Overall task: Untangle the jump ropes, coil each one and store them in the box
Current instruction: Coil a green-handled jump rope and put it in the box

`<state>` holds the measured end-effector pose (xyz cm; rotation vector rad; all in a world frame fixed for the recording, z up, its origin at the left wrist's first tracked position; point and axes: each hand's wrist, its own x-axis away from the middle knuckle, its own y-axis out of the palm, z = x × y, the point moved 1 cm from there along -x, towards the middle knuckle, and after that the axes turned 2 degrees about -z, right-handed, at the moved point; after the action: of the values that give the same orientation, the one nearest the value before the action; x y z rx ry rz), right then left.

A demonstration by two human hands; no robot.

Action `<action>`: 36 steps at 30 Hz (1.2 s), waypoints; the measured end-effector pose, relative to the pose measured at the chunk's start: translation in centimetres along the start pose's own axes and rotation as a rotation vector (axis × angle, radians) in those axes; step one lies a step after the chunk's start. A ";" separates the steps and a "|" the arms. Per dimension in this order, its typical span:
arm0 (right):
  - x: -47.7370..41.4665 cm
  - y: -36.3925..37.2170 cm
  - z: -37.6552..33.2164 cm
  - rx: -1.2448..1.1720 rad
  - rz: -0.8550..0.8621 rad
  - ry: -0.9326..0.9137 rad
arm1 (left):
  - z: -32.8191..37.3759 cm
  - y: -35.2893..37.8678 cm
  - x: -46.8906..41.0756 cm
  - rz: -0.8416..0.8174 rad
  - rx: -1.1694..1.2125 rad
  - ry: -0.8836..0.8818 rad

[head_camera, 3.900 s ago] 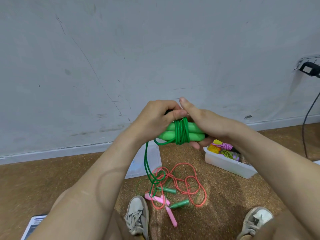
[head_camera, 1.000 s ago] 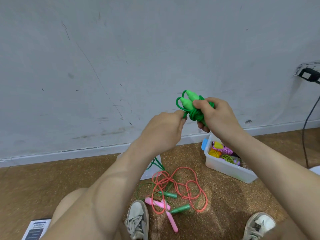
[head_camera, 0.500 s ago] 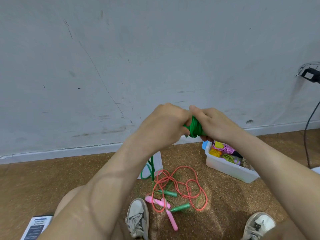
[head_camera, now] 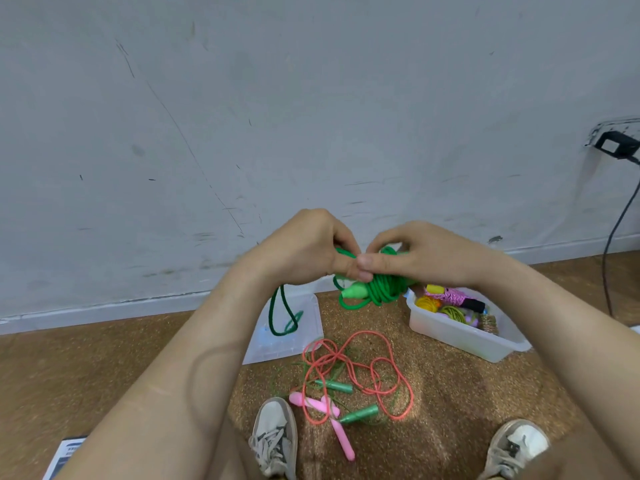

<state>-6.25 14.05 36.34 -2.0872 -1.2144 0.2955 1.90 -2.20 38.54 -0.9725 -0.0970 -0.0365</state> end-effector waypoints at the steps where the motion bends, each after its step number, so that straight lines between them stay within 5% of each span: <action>1: -0.2 -0.4 0.4 -0.109 0.090 0.005 | -0.1 0.0 -0.2 0.064 0.031 -0.005; 4: -0.9 -1.4 1.5 -0.632 0.402 0.116 | 0.0 0.2 -0.7 0.305 0.026 -0.010; 6: -1.2 -1.1 1.6 -0.947 0.456 0.185 | 0.3 1.0 -1.0 0.443 -0.107 -0.025; 11: -2.0 1.7 1.0 -1.028 0.397 0.237 | 2.0 5.3 -1.4 0.649 -0.301 0.134; 16: -2.3 1.6 1.4 -1.148 0.494 0.204 | 2.4 4.8 -1.5 0.409 0.216 0.000; 21: -2.2 1.1 0.4 -1.435 0.328 0.035 | 2.3 2.8 -1.1 0.186 0.732 0.028; 29: -1.7 0.1 -0.5 -1.421 0.150 -0.044 | 0.9 1.4 -1.2 0.168 0.783 -0.002; 36: -1.6 0.3 -0.5 -1.364 0.002 -0.071 | 0.3 1.8 -1.0 -0.092 0.805 0.007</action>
<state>-6.61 12.35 36.28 -3.1710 -1.6836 -0.6798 1.00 -1.00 37.13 -0.1632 -0.1353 -0.0786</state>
